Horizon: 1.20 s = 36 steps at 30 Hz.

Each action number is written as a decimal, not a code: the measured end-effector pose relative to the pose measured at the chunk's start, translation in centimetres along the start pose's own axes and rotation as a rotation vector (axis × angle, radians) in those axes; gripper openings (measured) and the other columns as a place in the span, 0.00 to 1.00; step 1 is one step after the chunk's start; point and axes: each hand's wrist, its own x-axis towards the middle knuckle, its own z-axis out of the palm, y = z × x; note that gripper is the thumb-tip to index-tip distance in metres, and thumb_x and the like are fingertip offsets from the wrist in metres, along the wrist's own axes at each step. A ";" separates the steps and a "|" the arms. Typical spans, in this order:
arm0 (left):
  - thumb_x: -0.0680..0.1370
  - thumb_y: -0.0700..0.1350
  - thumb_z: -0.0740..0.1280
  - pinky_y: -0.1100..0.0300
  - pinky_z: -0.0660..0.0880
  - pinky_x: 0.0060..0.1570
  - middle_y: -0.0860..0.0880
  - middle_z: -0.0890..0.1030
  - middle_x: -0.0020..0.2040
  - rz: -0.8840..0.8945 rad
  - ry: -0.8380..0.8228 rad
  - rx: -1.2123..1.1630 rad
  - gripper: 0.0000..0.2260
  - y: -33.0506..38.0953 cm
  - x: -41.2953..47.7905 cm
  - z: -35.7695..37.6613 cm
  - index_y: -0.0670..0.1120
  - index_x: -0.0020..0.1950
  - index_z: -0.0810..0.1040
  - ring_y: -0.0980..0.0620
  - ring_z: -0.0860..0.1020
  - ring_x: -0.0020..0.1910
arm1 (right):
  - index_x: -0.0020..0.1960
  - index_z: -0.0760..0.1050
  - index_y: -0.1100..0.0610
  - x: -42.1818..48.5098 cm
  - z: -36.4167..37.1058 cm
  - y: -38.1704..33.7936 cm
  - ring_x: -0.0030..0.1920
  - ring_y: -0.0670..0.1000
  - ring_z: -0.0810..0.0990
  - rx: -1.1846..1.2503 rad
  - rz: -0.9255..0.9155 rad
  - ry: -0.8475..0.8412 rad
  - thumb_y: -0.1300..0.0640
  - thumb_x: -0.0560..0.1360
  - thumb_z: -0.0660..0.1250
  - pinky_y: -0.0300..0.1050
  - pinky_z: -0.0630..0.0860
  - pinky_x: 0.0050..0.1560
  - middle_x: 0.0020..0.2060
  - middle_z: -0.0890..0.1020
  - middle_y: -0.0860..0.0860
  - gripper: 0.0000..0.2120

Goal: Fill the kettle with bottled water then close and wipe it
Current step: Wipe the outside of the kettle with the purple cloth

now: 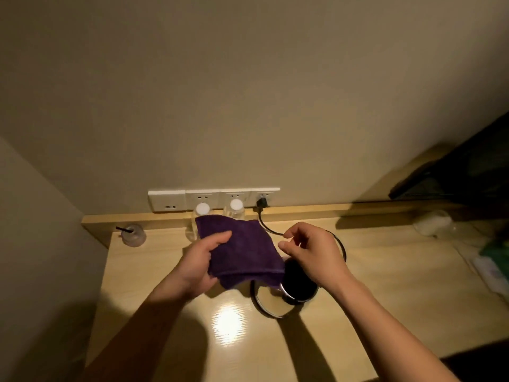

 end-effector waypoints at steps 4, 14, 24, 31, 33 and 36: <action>0.72 0.45 0.76 0.49 0.79 0.58 0.40 0.88 0.51 0.039 -0.091 0.314 0.14 -0.1 3.8 2.0 0.41 0.56 0.84 0.39 0.84 0.55 | 0.62 0.80 0.47 -2.1 -1.9 5.1 0.55 0.43 0.81 -0.140 -0.055 -0.098 0.47 0.77 0.74 0.41 0.81 0.54 0.55 0.82 0.42 0.15; 0.74 0.64 0.71 0.45 0.75 0.68 0.37 0.85 0.60 -0.345 -0.213 0.573 0.31 -6.2 9.6 4.2 0.39 0.63 0.82 0.38 0.83 0.61 | 0.79 0.64 0.47 -4.3 -0.7 9.4 0.75 0.45 0.68 -0.382 -0.221 -0.171 0.35 0.69 0.76 0.35 0.58 0.72 0.76 0.70 0.42 0.44; 0.71 0.64 0.74 0.38 0.69 0.74 0.30 0.80 0.65 -0.381 -0.159 0.587 0.38 -9.1 14.1 1.5 0.35 0.68 0.77 0.35 0.81 0.61 | 0.78 0.66 0.51 -3.5 0.0 11.5 0.74 0.49 0.72 -0.438 -0.350 -0.149 0.32 0.72 0.72 0.40 0.59 0.74 0.75 0.74 0.48 0.42; 0.69 0.63 0.76 0.49 0.82 0.58 0.37 0.87 0.54 -0.378 -0.153 0.477 0.35 -8.5 12.4 2.6 0.37 0.64 0.79 0.43 0.87 0.50 | 0.75 0.69 0.53 -4.3 1.0 11.3 0.67 0.51 0.81 -0.543 -0.329 -0.033 0.27 0.73 0.64 0.45 0.75 0.66 0.70 0.80 0.50 0.40; 0.82 0.54 0.64 0.65 0.81 0.34 0.44 0.86 0.34 -0.334 -0.158 0.501 0.19 -8.5 11.2 3.2 0.37 0.47 0.80 0.52 0.85 0.30 | 0.73 0.72 0.54 -4.9 1.7 11.0 0.63 0.51 0.83 -0.574 -0.299 0.037 0.26 0.73 0.61 0.45 0.79 0.61 0.67 0.82 0.51 0.40; 0.87 0.48 0.56 0.71 0.69 0.18 0.51 0.79 0.21 -0.244 -0.093 0.442 0.21 -6.8 7.1 6.1 0.39 0.39 0.76 0.58 0.77 0.17 | 0.71 0.71 0.55 -5.5 2.7 10.3 0.58 0.51 0.85 -0.556 -0.251 0.092 0.27 0.74 0.63 0.47 0.82 0.55 0.64 0.83 0.50 0.39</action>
